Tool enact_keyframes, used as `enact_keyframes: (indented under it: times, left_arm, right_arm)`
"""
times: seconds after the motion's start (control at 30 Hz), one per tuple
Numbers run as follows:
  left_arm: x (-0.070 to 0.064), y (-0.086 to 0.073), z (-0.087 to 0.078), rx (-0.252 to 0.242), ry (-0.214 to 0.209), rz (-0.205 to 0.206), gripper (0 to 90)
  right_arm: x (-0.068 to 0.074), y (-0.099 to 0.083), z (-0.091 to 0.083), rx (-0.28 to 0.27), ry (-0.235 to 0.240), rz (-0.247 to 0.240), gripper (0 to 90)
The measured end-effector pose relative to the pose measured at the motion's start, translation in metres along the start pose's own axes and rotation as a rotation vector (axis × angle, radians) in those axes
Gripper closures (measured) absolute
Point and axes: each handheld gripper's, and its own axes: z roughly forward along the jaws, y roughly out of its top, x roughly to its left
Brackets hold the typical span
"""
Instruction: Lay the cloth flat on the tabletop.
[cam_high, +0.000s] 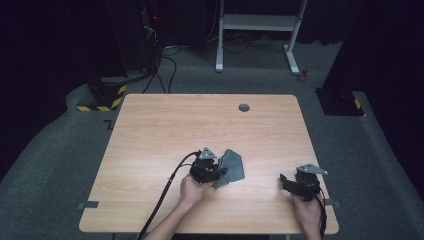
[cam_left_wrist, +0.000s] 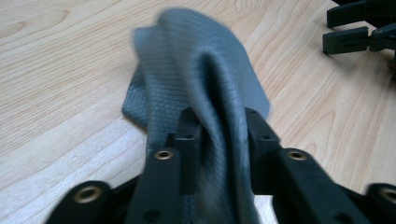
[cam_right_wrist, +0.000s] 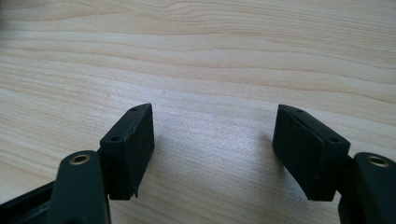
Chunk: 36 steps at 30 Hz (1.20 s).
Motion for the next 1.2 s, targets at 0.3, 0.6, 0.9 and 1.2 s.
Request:
enact_keyframes:
  times: [0.3, 0.6, 0.9, 1.2]
  left_arm:
    - [0.007, -0.020, -0.028, -0.032, 0.051, 0.000, 53.7]
    - [0.004, -0.041, -0.036, -0.030, 0.112, 0.032, 53.6]
    - [0.009, -0.054, -0.027, -0.006, 0.220, 0.059, 48.6]
    - [0.009, -0.053, -0.026, 0.004, 0.269, 0.073, 41.7]
  right_arm:
    - [0.000, 0.001, 0.000, -0.008, -0.009, 0.006, 38.2]
    - [0.034, 0.010, 0.000, -0.006, 0.119, -0.083, 53.2]
    - [0.108, 0.029, 0.000, -0.068, 0.371, -0.314, 65.4]
    - [0.161, 0.039, 0.014, -0.025, 0.459, -0.419, 67.0]
